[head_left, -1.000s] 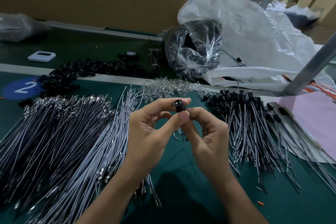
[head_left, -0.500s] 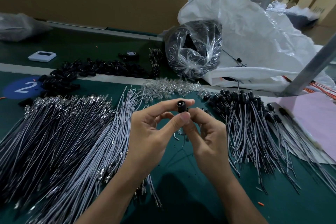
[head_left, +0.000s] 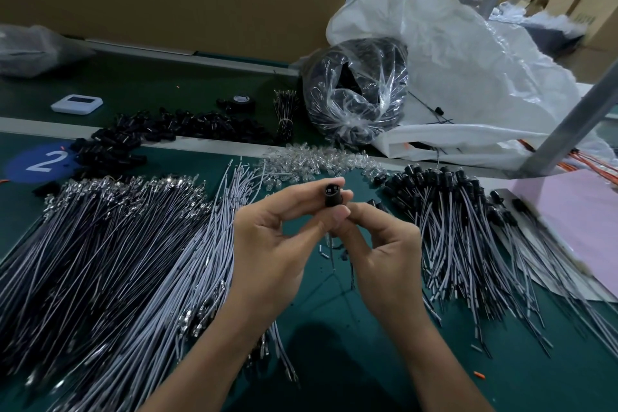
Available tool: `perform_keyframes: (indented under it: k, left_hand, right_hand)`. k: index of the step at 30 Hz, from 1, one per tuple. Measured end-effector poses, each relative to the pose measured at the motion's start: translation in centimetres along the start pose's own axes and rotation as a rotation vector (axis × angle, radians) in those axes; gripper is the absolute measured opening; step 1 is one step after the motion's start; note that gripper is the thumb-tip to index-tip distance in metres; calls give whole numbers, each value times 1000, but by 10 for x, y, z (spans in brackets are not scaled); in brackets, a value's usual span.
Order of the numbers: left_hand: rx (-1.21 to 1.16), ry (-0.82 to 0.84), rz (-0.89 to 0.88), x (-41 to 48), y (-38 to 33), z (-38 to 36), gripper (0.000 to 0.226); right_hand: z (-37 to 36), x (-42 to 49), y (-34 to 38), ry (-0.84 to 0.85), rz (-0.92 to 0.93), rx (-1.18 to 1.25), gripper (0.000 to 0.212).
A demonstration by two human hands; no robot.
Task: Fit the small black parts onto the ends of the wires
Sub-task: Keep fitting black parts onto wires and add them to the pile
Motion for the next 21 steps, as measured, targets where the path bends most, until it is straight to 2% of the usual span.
perform_keyframes:
  k: [3, 7, 12, 14, 18, 21]
  left_hand:
    - [41, 41, 28, 1, 1, -1, 47]
    - [35, 47, 69, 0, 3, -1, 29]
    - [-33, 7, 72, 0, 1, -1, 24]
    - [-51, 2, 73, 0, 1, -1, 21]
    - [-109, 17, 64, -2, -2, -5, 38]
    - [-135, 23, 82, -4, -2, -7, 27]
  right_hand:
    - [3, -1, -1, -13, 10, -19, 13]
    - [1, 0, 2, 14, 47, -38, 11]
    - [-1, 0, 1, 7, 62, -40, 15]
    - [-3, -1, 1, 18, 88, -51, 8]
    - [-4, -4, -1, -6, 107, -28, 12]
    - [-5, -6, -3, -30, 107, -48, 14]
Point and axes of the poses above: each hand's wrist, its own x-axis towards the middle knuckle, its own z-axis out of the back of the hand, y = z × x, the point moved 4 cm from there along x, towards the middle knuckle, and after that the axes turned 1 degree about z, right-handed, at the moved point
